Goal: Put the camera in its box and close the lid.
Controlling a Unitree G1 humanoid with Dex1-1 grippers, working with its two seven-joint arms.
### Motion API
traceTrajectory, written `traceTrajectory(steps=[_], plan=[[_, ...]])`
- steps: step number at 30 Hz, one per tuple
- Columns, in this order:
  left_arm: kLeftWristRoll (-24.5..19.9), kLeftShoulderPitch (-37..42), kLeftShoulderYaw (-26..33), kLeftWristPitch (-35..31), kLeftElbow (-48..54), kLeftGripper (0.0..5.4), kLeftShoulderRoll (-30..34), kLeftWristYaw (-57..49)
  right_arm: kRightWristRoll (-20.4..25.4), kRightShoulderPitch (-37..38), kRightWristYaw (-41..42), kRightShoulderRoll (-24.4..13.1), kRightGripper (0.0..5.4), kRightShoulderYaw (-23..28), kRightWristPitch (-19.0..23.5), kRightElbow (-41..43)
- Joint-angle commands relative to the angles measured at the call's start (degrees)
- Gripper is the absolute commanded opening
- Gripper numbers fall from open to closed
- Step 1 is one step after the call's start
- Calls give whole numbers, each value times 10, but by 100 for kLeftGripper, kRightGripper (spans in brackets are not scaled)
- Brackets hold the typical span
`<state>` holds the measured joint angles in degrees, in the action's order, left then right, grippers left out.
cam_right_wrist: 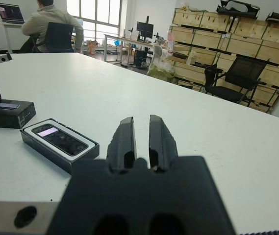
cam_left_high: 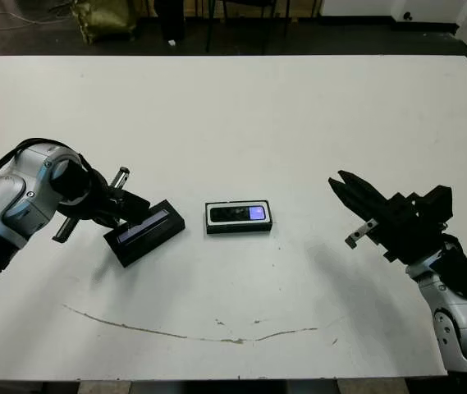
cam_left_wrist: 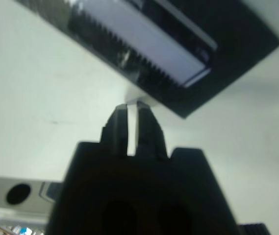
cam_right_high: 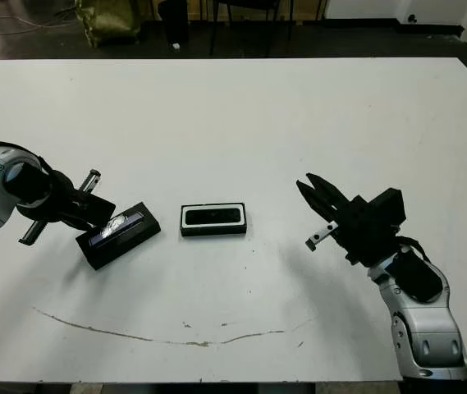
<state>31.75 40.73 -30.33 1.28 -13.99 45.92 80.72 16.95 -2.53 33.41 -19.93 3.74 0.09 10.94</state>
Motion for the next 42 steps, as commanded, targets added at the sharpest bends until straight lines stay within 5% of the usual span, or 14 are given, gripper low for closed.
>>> traceTrajectory(steps=[1,13,18,22,25,30,42], plan=[[6,-3,1,-8,-18,0,11,4,1,10,4,-1,1,-1,-3,-9],[32,-19,119,-38,-14,0,72,-202,23,11,25,3,1,-2,-25,-20],[-106,-92,289,-38,27,0,72,-297,30,9,36,6,1,-6,-37,-29],[-310,-183,439,-56,116,0,-7,-332,42,4,48,14,1,-9,-46,-43],[-402,-239,489,-117,189,0,-50,-360,46,3,50,16,1,-9,-45,-44],[-465,-321,509,-217,311,84,-66,-395,41,2,53,16,0,-8,-56,-52],[-498,-412,475,-114,282,371,-123,-385,29,10,49,17,0,-6,-66,-52]])
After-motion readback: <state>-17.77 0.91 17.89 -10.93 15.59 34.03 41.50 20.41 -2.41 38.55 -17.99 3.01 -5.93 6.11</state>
